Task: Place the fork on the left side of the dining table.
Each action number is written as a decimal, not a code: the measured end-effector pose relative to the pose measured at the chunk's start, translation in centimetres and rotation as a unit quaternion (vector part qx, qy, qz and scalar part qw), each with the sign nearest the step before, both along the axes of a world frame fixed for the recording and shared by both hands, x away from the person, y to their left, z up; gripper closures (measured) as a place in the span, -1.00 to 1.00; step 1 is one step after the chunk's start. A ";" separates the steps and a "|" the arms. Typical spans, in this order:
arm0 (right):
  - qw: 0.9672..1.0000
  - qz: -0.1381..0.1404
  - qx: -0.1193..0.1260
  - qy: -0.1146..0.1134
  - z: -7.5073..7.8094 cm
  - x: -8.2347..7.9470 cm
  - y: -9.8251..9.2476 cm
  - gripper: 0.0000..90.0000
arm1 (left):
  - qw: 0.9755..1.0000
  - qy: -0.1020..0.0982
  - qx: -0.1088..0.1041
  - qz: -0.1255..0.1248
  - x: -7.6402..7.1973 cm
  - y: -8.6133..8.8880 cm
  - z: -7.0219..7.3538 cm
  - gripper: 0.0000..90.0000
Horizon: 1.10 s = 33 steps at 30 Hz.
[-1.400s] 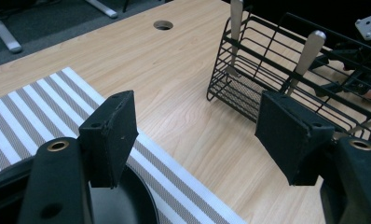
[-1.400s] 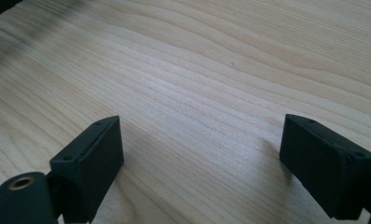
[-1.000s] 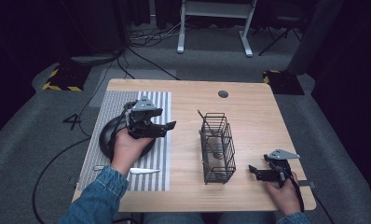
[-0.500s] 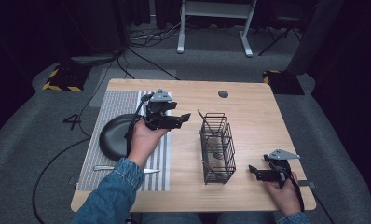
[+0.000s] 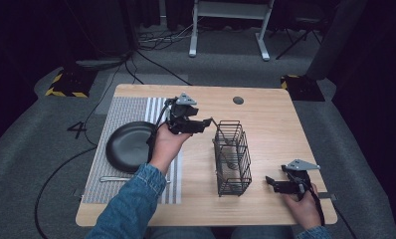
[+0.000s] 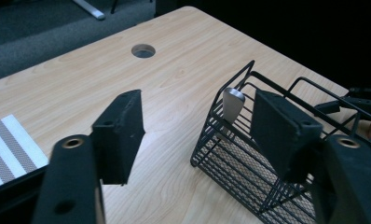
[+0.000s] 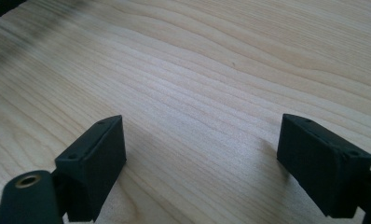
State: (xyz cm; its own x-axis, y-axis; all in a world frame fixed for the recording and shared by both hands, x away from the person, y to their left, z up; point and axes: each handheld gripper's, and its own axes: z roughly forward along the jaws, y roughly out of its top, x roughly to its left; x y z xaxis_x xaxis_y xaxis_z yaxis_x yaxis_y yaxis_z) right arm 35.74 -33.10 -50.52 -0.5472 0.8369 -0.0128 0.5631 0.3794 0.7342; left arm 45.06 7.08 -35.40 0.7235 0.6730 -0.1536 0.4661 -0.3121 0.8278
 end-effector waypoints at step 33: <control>1.000 0.002 0.000 -0.001 0.0 -0.1 0.0 -0.64 | 0.998 0.050 -0.040 -0.022 0.8 -1.7 -0.5 0.90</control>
